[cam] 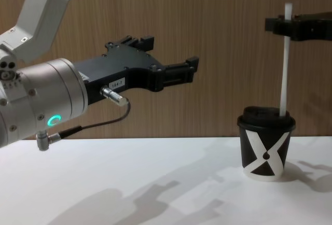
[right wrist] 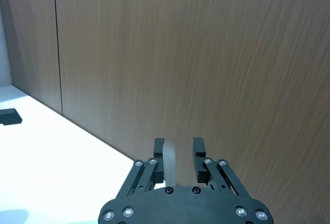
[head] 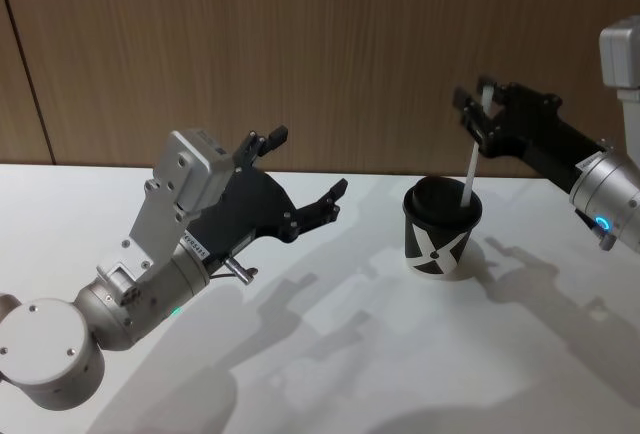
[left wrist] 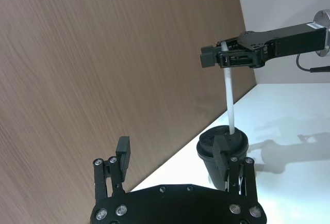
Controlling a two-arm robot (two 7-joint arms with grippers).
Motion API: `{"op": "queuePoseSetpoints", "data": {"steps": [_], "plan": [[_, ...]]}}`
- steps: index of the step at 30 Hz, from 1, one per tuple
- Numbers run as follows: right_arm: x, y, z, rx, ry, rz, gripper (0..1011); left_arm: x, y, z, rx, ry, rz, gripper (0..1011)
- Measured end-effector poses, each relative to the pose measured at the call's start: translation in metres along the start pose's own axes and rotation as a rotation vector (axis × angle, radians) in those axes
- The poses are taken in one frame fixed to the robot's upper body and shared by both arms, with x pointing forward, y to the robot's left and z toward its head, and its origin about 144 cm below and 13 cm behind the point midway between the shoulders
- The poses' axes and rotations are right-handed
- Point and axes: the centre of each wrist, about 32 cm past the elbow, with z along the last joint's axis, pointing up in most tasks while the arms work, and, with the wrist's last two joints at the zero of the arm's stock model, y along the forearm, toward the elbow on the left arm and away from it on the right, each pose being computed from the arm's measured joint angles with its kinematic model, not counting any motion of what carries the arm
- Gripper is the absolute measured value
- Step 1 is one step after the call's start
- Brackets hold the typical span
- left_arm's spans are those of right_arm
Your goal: Pick up the straw with one hand, pass it to the other hand, and insert it into the cup.
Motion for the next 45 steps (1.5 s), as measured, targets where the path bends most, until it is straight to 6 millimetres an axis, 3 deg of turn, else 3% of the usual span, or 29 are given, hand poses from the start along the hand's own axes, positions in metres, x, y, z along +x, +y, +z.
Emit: {"op": "queuePoseSetpoints", "data": {"steps": [22, 45], "plan": [[-0.0002, 0.0003, -0.0003, -0.001, -0.002, 0.000, 998, 0.0000, 0.0000, 0.0000, 0.000, 0.000, 0.000, 1001], [-0.0012, -0.0006, -0.0005, 0.005, -0.003, 0.000, 1001, 0.0025, -0.0029, -0.0014, 0.002, 0.003, 0.013, 1001]]}}
